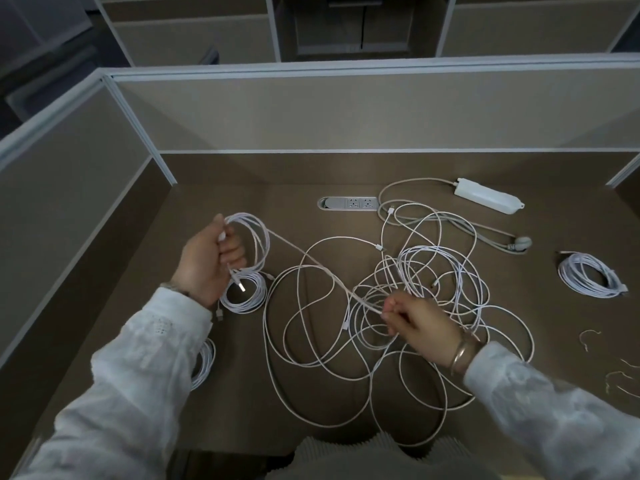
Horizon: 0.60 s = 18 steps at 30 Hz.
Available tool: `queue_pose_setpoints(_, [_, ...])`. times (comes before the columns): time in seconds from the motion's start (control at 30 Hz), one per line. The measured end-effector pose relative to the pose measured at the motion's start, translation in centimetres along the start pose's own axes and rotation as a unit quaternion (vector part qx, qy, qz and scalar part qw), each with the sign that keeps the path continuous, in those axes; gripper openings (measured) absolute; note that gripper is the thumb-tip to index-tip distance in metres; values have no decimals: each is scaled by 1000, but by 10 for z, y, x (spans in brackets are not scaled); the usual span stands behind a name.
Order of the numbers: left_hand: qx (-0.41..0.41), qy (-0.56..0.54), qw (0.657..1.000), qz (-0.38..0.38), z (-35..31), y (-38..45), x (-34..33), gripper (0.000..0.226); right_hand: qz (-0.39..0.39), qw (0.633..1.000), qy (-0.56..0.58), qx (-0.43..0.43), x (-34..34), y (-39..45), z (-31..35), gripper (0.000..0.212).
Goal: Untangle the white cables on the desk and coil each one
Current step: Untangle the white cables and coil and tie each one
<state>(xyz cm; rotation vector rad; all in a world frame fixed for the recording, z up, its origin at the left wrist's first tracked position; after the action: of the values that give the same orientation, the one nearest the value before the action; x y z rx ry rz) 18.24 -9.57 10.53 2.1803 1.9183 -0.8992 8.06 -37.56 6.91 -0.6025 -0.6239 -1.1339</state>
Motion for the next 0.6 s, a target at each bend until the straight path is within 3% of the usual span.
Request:
queue_pose_setpoints(0.07, [-11, 45, 999, -11, 7, 3, -7, 41, 41, 996, -62, 42, -6, -2, 36, 7])
queue_pose_setpoints(0.23, [-24, 107, 994, -3, 25, 6, -38, 39, 53, 988, -83, 117, 6, -5, 113, 23])
queue_pose_setpoints(0.4, [15, 144, 987, 70, 41, -5, -73, 40, 0, 989, -2, 149, 34, 9, 147, 11])
queue_pose_setpoints(0.6, [107, 121, 963, 215, 62, -26, -111, 42, -65, 992, -1, 104, 64, 31, 133, 12])
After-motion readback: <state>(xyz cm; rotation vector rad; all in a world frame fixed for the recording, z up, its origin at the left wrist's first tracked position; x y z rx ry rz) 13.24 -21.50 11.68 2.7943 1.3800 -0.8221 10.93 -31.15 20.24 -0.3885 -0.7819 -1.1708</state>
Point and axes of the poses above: each hand's wrist, its own y-axis towards the middle knuckle, its own x-axis out of the back of the hand, z = x × y, the point moved 9 cm from there along y, towards the middle knuckle, and after that the axes turned 6 degrees about z, right-handed, at the moved point
